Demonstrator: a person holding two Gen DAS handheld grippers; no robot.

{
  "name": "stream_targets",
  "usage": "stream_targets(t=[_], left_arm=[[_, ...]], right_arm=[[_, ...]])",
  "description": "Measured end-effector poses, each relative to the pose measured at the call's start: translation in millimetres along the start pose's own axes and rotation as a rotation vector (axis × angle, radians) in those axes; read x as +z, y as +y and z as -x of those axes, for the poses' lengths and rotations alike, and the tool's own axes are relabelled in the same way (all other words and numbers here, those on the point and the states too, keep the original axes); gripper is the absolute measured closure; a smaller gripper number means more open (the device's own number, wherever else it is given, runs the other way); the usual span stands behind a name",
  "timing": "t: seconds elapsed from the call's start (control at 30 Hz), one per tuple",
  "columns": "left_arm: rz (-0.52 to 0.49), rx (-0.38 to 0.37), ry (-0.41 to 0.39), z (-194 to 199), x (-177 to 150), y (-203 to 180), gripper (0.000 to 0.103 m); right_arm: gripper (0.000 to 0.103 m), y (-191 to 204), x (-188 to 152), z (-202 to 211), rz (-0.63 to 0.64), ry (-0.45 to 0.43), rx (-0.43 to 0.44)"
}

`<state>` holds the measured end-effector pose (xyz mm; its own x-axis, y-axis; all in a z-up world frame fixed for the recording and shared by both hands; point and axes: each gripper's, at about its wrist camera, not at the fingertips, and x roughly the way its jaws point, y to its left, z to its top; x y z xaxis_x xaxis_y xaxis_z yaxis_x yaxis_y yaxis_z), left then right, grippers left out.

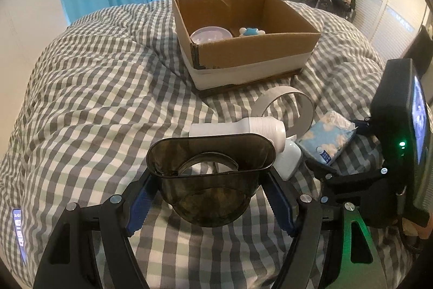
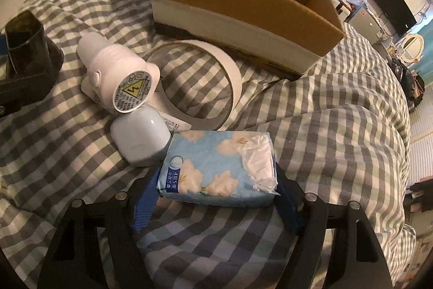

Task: Organize objects
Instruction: 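Grasp the dark cup with the left gripper while the right grasps the tissue pack, then carry the dark cup and tissue pack into the box and release both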

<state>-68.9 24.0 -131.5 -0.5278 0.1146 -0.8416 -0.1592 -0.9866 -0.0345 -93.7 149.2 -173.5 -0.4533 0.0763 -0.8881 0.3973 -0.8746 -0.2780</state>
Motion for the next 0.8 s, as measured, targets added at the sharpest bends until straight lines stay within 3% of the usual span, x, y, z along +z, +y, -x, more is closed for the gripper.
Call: stream_targets(t=[0.2,0.37,0.53,0.8], left_arm=[[-0.007,-0.002,-0.026,14.7,-3.4,-3.3,0.026],[-0.02,-0.012,-0.046,27.6,-2.5,-8.0,0.026],[-0.04,-0.026,-0.086,47.1,4.2,-14.3,0.026],[-0.059,-0.04,-0.177,87.1,40.3,-12.2,0.026]], right_arm=[[0.029,-6.2,-6.9,30.4,-0.025,-0.087,-0.012],[0.029,-12.6,-6.4,60.0,-0.079,-0.14,0.043],[0.029,-12.0,-5.1,91.9,-0.092,-0.196,0.043],[0.029,-24.8,6.2,155.4,-0.1,-0.33,0.001]])
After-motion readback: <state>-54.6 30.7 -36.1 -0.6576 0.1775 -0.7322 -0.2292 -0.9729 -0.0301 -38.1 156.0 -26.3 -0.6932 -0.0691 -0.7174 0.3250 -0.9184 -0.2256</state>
